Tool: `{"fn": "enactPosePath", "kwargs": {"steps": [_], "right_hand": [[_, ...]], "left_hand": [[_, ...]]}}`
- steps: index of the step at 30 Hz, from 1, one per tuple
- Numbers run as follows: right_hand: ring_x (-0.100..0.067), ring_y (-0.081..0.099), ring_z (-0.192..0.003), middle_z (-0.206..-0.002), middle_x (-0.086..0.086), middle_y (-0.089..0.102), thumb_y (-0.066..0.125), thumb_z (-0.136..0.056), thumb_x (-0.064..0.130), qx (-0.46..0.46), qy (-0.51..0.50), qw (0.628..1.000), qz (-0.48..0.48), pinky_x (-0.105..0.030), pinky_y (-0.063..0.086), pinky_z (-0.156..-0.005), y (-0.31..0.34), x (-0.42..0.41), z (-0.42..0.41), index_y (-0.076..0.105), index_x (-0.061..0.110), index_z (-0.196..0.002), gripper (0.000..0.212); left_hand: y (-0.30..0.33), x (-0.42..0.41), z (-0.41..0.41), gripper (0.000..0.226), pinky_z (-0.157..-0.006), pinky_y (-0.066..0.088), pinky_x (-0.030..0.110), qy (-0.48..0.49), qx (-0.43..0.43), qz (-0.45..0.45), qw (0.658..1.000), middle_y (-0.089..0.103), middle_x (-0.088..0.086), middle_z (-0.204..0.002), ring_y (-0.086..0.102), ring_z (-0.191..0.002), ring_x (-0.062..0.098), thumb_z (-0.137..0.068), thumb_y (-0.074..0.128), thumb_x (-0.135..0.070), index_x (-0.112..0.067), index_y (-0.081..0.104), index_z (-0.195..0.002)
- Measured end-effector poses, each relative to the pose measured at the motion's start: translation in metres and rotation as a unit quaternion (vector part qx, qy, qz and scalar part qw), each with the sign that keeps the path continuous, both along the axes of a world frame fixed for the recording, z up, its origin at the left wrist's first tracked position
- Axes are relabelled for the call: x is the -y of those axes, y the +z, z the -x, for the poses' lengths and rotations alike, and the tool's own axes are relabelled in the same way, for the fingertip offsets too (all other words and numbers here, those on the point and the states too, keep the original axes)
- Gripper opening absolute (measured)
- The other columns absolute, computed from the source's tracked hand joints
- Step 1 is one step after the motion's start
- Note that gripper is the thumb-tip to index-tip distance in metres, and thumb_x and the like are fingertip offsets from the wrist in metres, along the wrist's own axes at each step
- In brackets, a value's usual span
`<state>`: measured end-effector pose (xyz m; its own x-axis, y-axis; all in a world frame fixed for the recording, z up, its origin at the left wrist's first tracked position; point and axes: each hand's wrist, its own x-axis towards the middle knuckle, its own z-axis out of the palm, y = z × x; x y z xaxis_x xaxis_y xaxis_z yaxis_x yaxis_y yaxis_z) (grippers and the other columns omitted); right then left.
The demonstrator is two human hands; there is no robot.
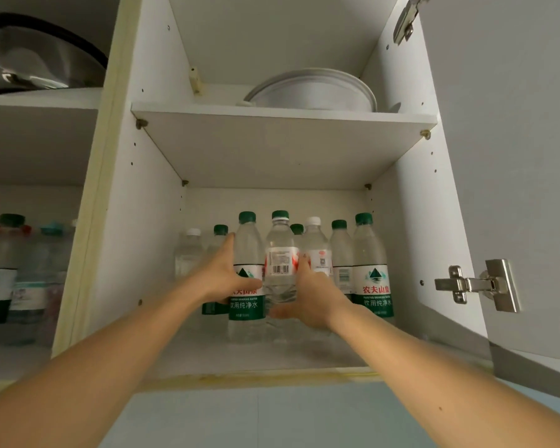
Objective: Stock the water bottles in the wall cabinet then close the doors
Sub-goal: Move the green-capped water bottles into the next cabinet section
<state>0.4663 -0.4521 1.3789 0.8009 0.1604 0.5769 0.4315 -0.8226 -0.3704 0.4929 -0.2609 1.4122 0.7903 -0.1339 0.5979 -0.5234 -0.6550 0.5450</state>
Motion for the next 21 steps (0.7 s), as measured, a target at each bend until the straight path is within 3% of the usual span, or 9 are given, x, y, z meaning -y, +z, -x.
{"fn": "enactPosePath", "kwargs": {"steps": [2,4,7,9,11,13,16,18,21], "right_hand": [[-0.034,0.05,-0.136,-0.155,-0.017,0.041,0.081,-0.08,0.044,0.011,-0.041,0.999,0.022,-0.048,0.046,-0.11,-0.002,-0.011,-0.007,-0.005,0.006,-0.16,0.123],[-0.033,0.054,-0.131,-0.15,-0.015,0.047,0.082,-0.079,0.047,0.024,-0.07,0.997,0.024,-0.047,0.05,-0.105,-0.004,-0.019,-0.013,0.005,0.006,-0.16,0.118],[-0.02,0.061,-0.096,-0.121,-0.003,0.063,0.08,-0.077,0.056,0.073,-0.124,0.985,0.092,-0.036,0.056,-0.082,-0.003,-0.022,-0.017,0.045,0.01,-0.139,0.085],[-0.017,0.056,-0.085,-0.103,0.002,0.059,0.078,-0.072,0.067,0.134,-0.171,0.961,0.173,-0.031,0.048,-0.071,0.001,-0.019,-0.016,0.052,0.013,-0.125,0.08],[-0.021,0.056,-0.094,-0.11,-0.002,0.057,0.075,-0.064,0.078,0.206,-0.203,0.93,0.227,-0.033,0.047,-0.074,0.004,-0.014,-0.015,0.043,0.011,-0.134,0.102],[-0.029,0.05,-0.113,-0.131,-0.011,0.047,0.071,-0.059,0.084,0.266,-0.213,0.904,0.258,-0.04,0.05,-0.09,0.005,-0.007,-0.02,0.011,0.013,-0.156,0.134],[-0.042,0.014,-0.15,-0.165,-0.017,0.01,0.061,-0.062,0.09,0.274,-0.194,0.89,0.309,-0.057,0.02,-0.122,0.009,0.005,-0.028,-0.027,0.024,-0.156,0.145],[-0.04,-0.012,-0.154,-0.169,-0.015,-0.011,0.055,-0.064,0.093,0.25,-0.176,0.895,0.326,-0.063,-0.003,-0.122,0.013,0.008,-0.036,-0.034,0.026,-0.152,0.142],[-0.038,-0.017,-0.154,-0.169,-0.016,-0.011,0.054,-0.063,0.094,0.244,-0.177,0.881,0.364,-0.067,-0.009,-0.119,0.022,0.009,-0.044,-0.028,0.023,-0.155,0.142]], "left_hand": [[-0.003,-0.005,-0.006,0.114,-0.08,0.059,0.04,-0.001,0.023,-0.003,1.0,0.046,0.005,-0.151,0.058,-0.12,0.025,-0.078,0.085,-0.028,-0.034,0.007,-0.161],[-0.006,-0.009,-0.012,0.111,-0.098,0.054,0.049,0.0,0.04,-0.006,0.999,0.049,0.004,-0.149,0.057,-0.125,0.024,-0.078,0.085,-0.028,-0.031,0.01,-0.161],[-0.007,-0.012,-0.022,0.108,-0.102,0.051,0.049,0.002,0.039,-0.02,0.999,0.053,0.004,-0.146,0.058,-0.123,0.023,-0.08,0.084,-0.03,-0.031,0.012,-0.16],[-0.006,-0.013,-0.028,0.103,-0.1,0.053,0.045,0.007,0.046,-0.031,0.998,0.055,0.004,-0.143,0.06,-0.12,0.022,-0.08,0.084,-0.031,-0.03,0.017,-0.158],[-0.008,-0.012,-0.034,0.096,-0.098,0.054,0.046,0.02,0.061,-0.038,0.997,0.055,0.005,-0.14,0.06,-0.118,0.022,-0.08,0.084,-0.034,-0.029,0.023,-0.154],[-0.014,-0.012,-0.04,0.095,-0.1,0.053,0.05,0.06,0.082,-0.065,0.993,0.049,0.008,-0.142,0.056,-0.121,0.027,-0.079,0.084,-0.039,-0.03,0.024,-0.153],[-0.021,-0.017,-0.047,0.107,-0.104,0.045,0.052,0.131,0.116,-0.142,0.974,0.035,0.008,-0.15,0.038,-0.133,0.031,-0.074,0.086,-0.043,-0.032,0.017,-0.156],[-0.02,-0.021,-0.049,0.119,-0.105,0.041,0.052,0.153,0.14,-0.191,0.959,0.032,0.007,-0.151,0.032,-0.136,0.031,-0.07,0.088,-0.048,-0.032,0.008,-0.157],[-0.019,-0.023,-0.052,0.142,-0.111,0.037,0.052,0.166,0.153,-0.245,0.943,0.023,0.008,-0.155,0.026,-0.141,0.032,-0.064,0.09,-0.055,-0.037,-0.016,-0.156]]}}
